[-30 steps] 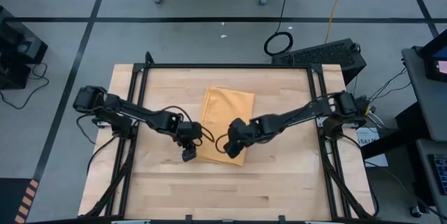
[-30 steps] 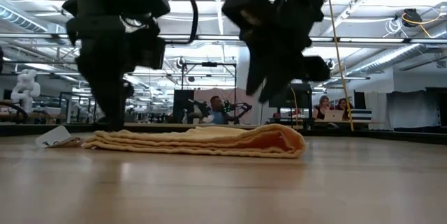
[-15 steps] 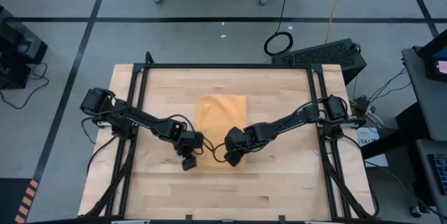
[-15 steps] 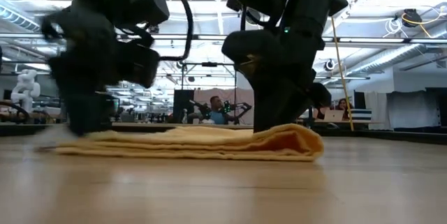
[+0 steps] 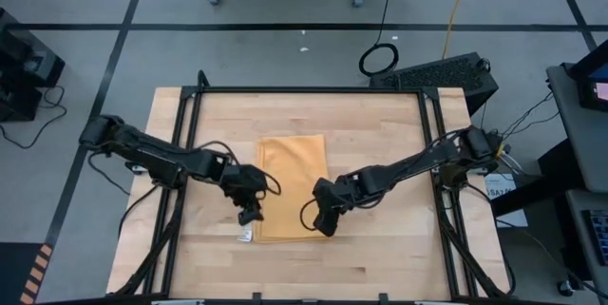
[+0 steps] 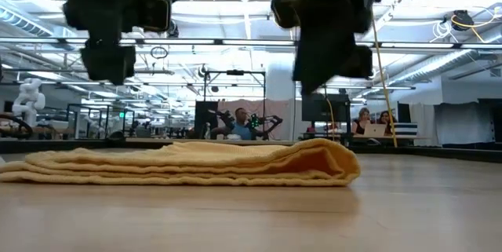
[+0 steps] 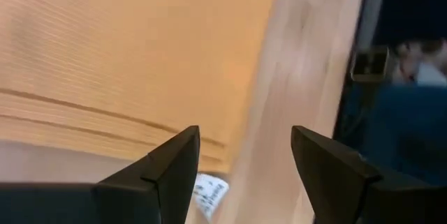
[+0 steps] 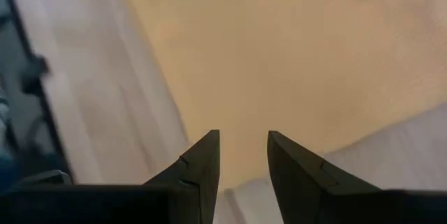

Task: Roll towel
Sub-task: Fold the yellow towel in

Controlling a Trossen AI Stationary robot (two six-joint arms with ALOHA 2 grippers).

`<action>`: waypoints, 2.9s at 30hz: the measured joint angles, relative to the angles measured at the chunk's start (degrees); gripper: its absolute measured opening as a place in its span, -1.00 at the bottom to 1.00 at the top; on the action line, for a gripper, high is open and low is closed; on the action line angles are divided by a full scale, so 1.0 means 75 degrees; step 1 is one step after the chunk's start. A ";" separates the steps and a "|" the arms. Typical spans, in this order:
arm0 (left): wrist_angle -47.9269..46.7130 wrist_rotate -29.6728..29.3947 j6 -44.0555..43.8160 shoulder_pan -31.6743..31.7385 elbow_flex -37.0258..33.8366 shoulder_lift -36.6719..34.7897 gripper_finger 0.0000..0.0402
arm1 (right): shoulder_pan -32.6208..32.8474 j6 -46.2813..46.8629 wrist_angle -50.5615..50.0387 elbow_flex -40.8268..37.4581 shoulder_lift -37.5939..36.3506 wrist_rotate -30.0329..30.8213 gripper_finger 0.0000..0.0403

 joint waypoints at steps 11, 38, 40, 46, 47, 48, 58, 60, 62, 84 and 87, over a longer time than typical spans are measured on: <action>-0.0727 -0.0716 0.1434 0.2086 0.0000 -0.0668 0.16 | -0.1237 0.1766 0.0117 0.0000 -0.1083 0.0358 -0.45; 0.1098 -0.2138 0.2595 0.4391 0.0017 0.1935 -0.34 | -0.5031 -0.0832 0.1491 0.0006 0.1404 -0.2415 -0.99; 0.0734 -0.2133 0.2610 0.4391 0.0015 0.2008 -0.35 | -0.5048 -0.0880 0.1485 0.0006 0.1527 -0.2423 -1.00; 0.0006 -0.2294 0.3008 0.4391 0.0015 0.2117 -0.36 | -0.5128 -0.1057 0.1508 0.0009 0.1534 -0.2215 -1.00; -0.0005 -0.2295 0.3077 0.4391 0.0015 0.2117 -0.36 | -0.5163 -0.1052 0.1497 0.0006 0.1537 -0.2209 -1.00; -0.0010 -0.2287 0.3143 0.4391 0.0015 0.2112 -0.36 | -0.5177 -0.1051 0.1499 0.0006 0.1537 -0.2221 -1.00; 0.0177 -0.2075 0.3299 0.4417 0.0323 0.0787 -0.36 | -0.5192 -0.0726 0.1492 0.0006 0.1451 -0.2271 -1.00; 0.0372 -0.2178 0.3502 0.4466 0.0211 0.0777 -0.36 | -0.5192 -0.0706 0.1433 0.0006 0.1539 -0.2204 -1.00; 0.0424 -0.2086 0.3658 0.4584 0.0024 0.0964 -0.36 | -0.5192 -0.0631 0.1462 0.0006 0.1725 -0.2181 -1.00; 0.0657 -0.0923 0.4004 0.5021 -0.0071 0.1288 -0.36 | -0.5171 -0.0555 0.1725 0.0006 0.1766 -0.2129 -1.00; 0.0915 -0.1015 0.3795 0.5026 -0.0035 0.1049 -0.36 | -0.5137 -0.0639 0.2164 0.0007 0.1712 -0.2512 -1.00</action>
